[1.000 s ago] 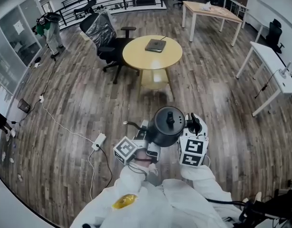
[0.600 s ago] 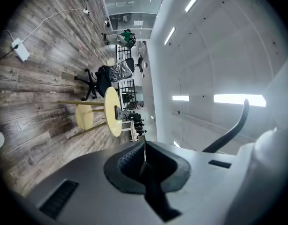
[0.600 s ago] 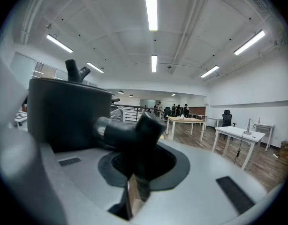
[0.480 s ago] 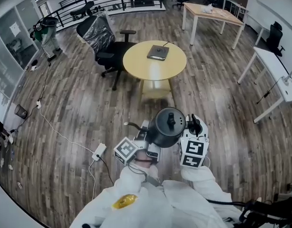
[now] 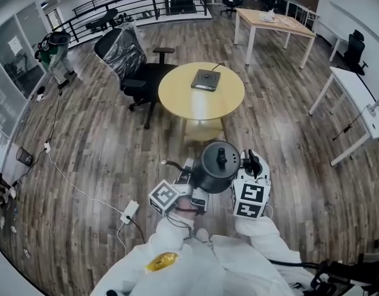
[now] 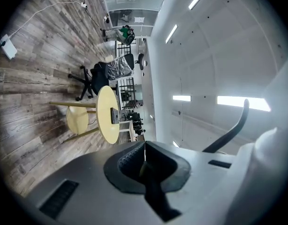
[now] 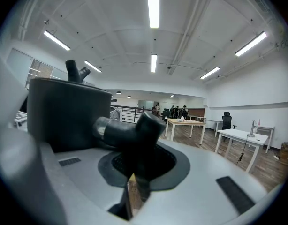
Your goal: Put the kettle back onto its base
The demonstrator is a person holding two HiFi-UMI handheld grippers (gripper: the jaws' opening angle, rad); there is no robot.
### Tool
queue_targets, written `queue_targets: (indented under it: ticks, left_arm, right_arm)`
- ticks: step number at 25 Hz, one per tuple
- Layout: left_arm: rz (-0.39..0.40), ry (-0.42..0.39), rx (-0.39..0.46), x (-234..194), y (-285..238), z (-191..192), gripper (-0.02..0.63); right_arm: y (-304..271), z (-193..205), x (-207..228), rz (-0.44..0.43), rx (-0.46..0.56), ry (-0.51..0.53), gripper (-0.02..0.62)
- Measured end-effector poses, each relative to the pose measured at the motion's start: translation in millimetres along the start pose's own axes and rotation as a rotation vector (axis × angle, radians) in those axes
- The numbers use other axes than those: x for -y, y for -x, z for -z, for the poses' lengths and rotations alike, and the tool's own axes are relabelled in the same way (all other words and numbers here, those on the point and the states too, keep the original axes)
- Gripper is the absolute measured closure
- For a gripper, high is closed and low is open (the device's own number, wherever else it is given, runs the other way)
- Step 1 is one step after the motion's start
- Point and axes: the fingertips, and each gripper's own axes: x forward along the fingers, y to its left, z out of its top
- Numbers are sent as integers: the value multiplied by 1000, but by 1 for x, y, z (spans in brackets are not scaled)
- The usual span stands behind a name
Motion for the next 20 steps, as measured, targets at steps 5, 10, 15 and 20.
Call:
queue_targets:
  ticks: [5,10,15,20]
  left_arm:
    - [8,-2,-19,-2,-21,-14,611]
    - [15,8,-27,-3,-32,-20,611]
    - [9,19,-27,-9,-33,-22,611]
    - [-10,36,-18,-15,-36,-22,611]
  right_arm:
    - [-20,-8,-4,17,7,-11,543]
    - [-31,-12,-5,27,8,-8,543]
    - [-34,-8,-7,30,-10,11,543]
    - [-42,-6,-6,23,-19,7,543]
